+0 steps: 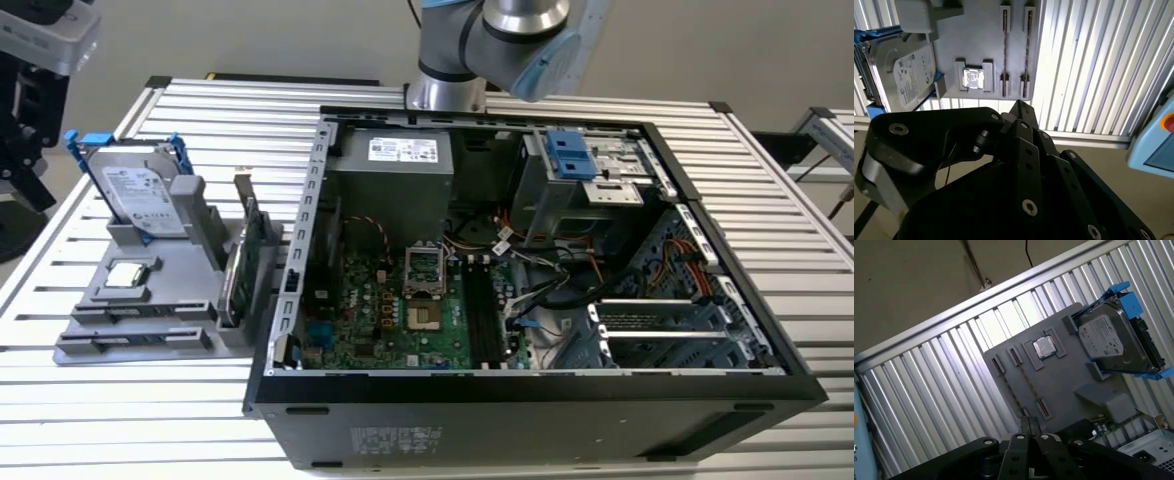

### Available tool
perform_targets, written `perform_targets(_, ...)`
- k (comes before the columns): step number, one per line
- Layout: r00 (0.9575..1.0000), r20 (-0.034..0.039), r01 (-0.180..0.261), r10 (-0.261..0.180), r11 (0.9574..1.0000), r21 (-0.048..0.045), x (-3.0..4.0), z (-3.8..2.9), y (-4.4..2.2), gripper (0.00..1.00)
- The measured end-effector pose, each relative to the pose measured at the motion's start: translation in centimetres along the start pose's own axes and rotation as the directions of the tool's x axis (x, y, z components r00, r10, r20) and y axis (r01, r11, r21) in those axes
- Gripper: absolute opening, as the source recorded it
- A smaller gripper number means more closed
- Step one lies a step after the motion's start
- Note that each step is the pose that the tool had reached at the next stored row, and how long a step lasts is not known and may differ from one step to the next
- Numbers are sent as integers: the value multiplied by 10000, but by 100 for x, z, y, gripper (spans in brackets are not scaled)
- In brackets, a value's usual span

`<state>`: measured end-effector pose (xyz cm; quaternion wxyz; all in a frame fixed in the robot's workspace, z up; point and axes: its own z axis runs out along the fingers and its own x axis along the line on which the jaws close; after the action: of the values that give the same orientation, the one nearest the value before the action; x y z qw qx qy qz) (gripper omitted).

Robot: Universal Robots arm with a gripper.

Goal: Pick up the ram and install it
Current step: 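Pick up the ram and move it above insertion slot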

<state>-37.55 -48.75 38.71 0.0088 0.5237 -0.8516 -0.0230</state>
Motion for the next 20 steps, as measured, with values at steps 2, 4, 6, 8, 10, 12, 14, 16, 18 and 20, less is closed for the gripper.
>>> perform_targets(2,10000,-3,61,-61,10000,-1,0,0,0,0)
perform_targets(4,9998,-9,192,-192,9998,-2,0,1,0,0)
perform_targets(6,9992,-18,393,-393,9992,-4,0,1,0,0)
perform_targets(8,9979,-30,643,-643,9979,-7,0,3,-1,0)
perform_targets(10,9956,-44,937,-937,9956,-10,0,4,-1,0)
perform_targets(12,9920,-59,1264,-1264,9920,-10,0,5,0,0)
perform_targets(14,9869,-73,1611,-1611,9869,-10,0,6,0,0)
perform_targets(16,9855,-77,1693,-1693,9856,-12,0,6,0,0)
perform_targets(18,9842,-80,1767,-1767,9843,-11,0,7,0,0)
perform_targets(20,9810,-84,1938,-1938,9810,4,0,9,0,0)
